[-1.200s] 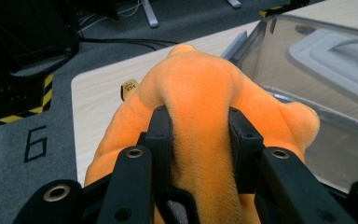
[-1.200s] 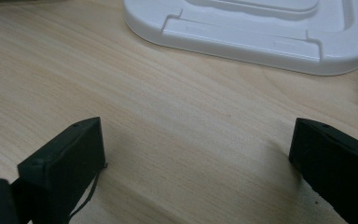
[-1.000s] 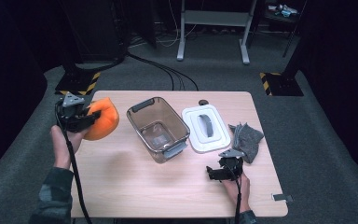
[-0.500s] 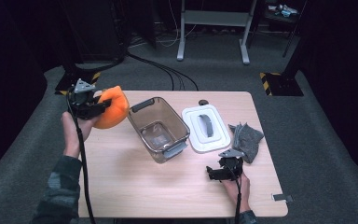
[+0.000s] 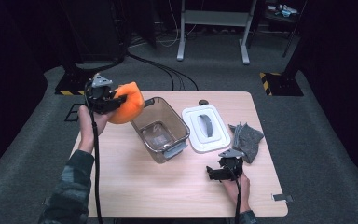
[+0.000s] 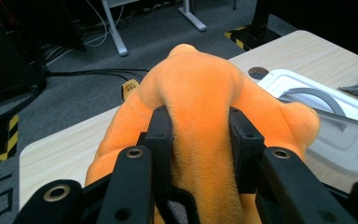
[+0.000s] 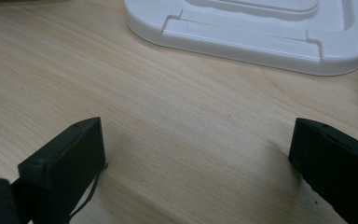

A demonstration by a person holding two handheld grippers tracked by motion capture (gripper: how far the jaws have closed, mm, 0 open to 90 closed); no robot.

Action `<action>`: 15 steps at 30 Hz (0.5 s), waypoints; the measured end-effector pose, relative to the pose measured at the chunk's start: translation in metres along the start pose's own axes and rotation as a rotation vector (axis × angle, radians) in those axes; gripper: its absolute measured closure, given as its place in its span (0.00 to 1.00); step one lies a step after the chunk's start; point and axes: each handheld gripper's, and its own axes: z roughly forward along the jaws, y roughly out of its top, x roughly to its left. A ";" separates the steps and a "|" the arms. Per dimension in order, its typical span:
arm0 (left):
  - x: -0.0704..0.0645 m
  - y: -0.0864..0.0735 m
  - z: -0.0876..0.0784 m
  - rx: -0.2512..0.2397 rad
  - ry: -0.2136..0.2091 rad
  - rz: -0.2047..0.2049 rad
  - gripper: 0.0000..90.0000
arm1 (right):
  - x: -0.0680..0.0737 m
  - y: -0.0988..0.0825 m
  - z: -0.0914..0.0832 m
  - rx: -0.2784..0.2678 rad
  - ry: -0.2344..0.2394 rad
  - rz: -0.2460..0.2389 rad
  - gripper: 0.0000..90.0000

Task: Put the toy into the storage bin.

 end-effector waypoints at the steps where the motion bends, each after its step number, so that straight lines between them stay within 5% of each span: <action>1: -0.002 0.000 0.002 0.003 -0.003 0.005 0.74 | 0.000 0.000 0.000 -0.002 0.001 -0.007 0.03; 15: -0.026 0.008 0.029 0.014 -0.057 0.008 0.74 | -0.001 0.000 0.000 -0.003 0.001 -0.007 0.03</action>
